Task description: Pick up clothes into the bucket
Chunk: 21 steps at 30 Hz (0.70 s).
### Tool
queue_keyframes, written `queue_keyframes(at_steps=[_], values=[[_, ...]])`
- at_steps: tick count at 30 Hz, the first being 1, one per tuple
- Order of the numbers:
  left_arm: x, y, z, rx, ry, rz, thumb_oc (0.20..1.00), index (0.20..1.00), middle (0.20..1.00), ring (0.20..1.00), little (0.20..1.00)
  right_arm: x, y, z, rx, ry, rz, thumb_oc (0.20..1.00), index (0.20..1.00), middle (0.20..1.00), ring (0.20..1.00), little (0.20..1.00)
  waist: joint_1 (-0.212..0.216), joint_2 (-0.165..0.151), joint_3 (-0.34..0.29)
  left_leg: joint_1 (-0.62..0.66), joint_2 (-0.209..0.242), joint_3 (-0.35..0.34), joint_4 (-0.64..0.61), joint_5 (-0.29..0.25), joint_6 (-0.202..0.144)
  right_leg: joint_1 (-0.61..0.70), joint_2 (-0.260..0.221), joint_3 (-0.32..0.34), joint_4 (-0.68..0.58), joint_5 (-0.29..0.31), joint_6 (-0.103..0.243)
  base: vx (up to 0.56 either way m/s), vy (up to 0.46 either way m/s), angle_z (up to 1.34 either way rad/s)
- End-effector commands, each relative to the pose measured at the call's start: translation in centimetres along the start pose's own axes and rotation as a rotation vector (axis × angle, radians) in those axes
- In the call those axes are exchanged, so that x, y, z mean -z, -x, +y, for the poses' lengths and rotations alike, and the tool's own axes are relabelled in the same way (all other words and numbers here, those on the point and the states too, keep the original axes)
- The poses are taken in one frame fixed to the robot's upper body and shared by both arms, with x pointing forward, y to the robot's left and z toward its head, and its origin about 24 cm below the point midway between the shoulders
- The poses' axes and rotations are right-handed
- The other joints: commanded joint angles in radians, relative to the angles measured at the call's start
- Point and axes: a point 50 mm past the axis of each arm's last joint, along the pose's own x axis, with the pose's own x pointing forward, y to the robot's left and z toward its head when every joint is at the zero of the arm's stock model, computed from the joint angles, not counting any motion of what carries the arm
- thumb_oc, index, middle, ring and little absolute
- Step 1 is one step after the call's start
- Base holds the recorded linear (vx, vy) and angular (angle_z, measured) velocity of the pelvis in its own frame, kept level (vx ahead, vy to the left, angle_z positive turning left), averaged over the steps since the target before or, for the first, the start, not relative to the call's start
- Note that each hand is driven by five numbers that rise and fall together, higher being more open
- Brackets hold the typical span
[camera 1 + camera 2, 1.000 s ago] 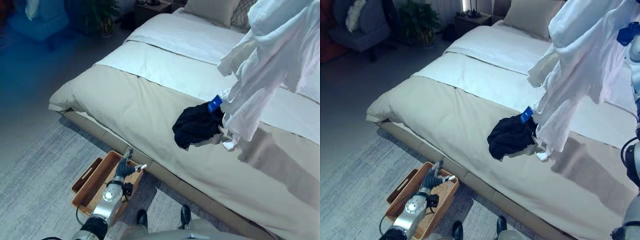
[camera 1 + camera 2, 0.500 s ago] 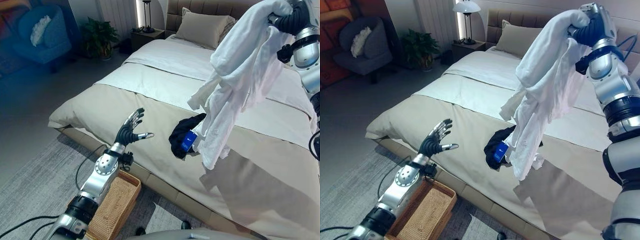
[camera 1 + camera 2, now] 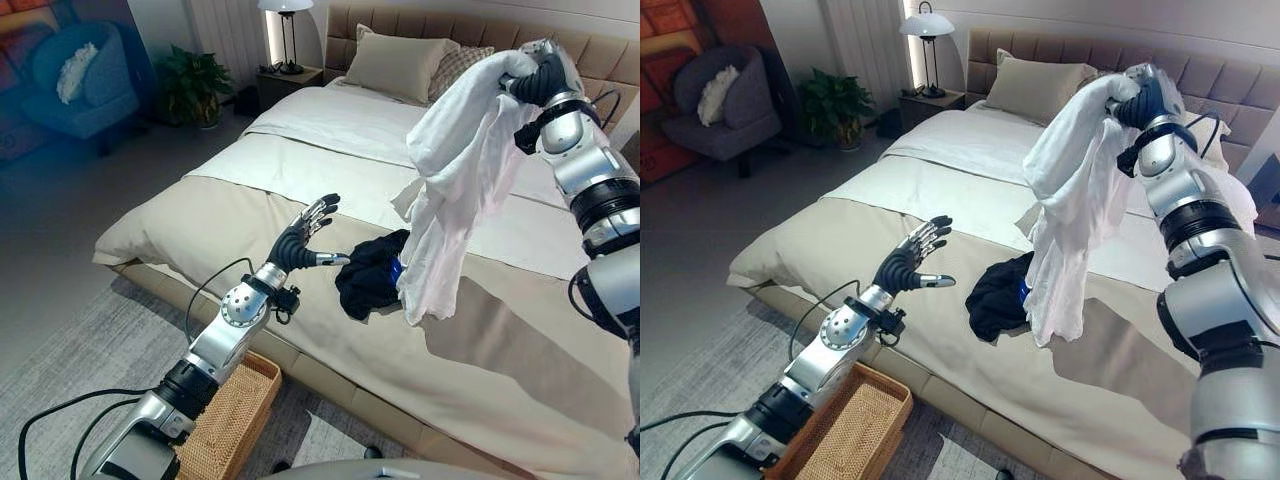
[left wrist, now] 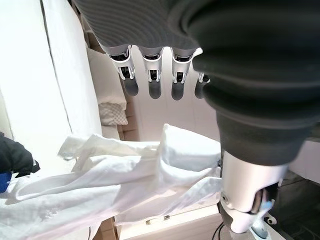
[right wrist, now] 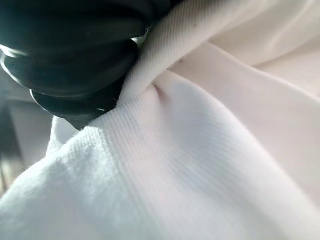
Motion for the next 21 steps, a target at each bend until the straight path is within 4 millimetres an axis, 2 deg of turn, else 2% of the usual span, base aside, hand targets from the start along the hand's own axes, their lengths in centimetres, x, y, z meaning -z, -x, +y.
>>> queue_keyframes(at_steps=[1,2,3,8,10,11,13,21], values=[[-0.7,-0.2,0.0,0.004,0.0,-0.043,1.0,1.0,1.0,1.0,1.0,-6.9,-1.4,-10.7,0.484,-0.288,-0.175,0.2,0.2,0.2,0.2,0.2,0.023,-0.064,-0.049,0.012,-0.045,-0.009,0.056,-0.12,0.025,-0.037,-0.064,-0.024,0.114,-0.048,0.069,0.0,0.008,0.03],[-0.6,-0.1,0.2,-0.002,-0.008,-0.037,1.0,1.0,1.0,1.0,1.0,-7.0,-1.3,-10.3,0.467,-0.249,-0.197,0.2,0.2,0.2,0.2,0.2,0.025,-0.069,-0.048,0.005,-0.047,-0.01,0.058,-0.111,0.025,-0.041,-0.066,-0.026,0.113,-0.041,0.068,0.0,0.0,0.0],[0.0,0.1,0.6,-0.026,-0.014,-0.014,1.0,1.0,1.0,1.0,1.0,-7.0,-1.0,-11.3,0.526,-0.271,-0.224,0.2,0.2,0.2,0.2,0.2,0.032,-0.069,-0.049,0.003,-0.048,-0.017,0.057,-0.111,0.025,-0.038,-0.068,-0.035,0.109,-0.042,0.068,-0.02,-0.004,0.03],[0.7,0.6,0.7,-0.043,-0.009,0.012,1.0,1.0,1.0,1.0,1.0,-6.2,-1.0,-11.9,0.512,-0.265,-0.196,0.2,0.2,0.2,0.2,0.2,0.042,-0.079,-0.044,0.0,-0.048,-0.026,0.056,-0.108,0.023,-0.033,-0.07,-0.046,0.105,-0.043,0.068,0.0,-0.01,0.14],[1.0,0.9,0.8,-0.053,-0.001,0.028,1.0,1.0,1.0,1.0,1.0,-5.7,-1.2,-11.2,0.473,-0.253,-0.169,0.893,0.893,0.893,0.893,0.893,0.042,-0.08,-0.04,-0.001,-0.047,-0.027,0.057,-0.106,0.022,-0.031,-0.07,-0.049,0.104,-0.041,0.067,0.0,0.0,0.0],[1.0,0.9,0.8,-0.053,-0.001,0.028,1.0,1.0,1.0,1.0,1.0,-5.7,-1.2,-11.2,0.473,-0.253,-0.169,0.893,0.893,0.893,0.893,0.893,0.042,-0.08,-0.04,-0.001,-0.047,-0.027,0.057,-0.106,0.022,-0.031,-0.07,-0.049,0.104,-0.041,0.067,0.0,0.0,0.0],[1.2,1.2,0.9,-0.058,-0.002,0.042,1.0,1.0,1.0,1.0,1.0,-5.5,-1.3,-10.0,0.421,-0.235,-0.16,0.2,0.2,0.2,0.2,0.2,0.04,-0.079,-0.037,0.0,-0.048,-0.026,0.059,-0.107,0.023,-0.031,-0.068,-0.046,0.105,-0.041,0.066,0.0,0.0,0.0],[1.6,1.6,1.0,-0.073,0.001,0.063,1.0,1.0,1.0,1.0,1.0,-5.1,-1.2,-8.5,0.382,-0.231,-0.156,0.2,0.2,0.2,0.2,0.2,0.036,-0.074,-0.027,0.0,-0.046,-0.023,0.063,-0.109,0.023,-0.035,-0.065,-0.043,0.11,-0.043,0.064,0.0,0.0,0.0]])
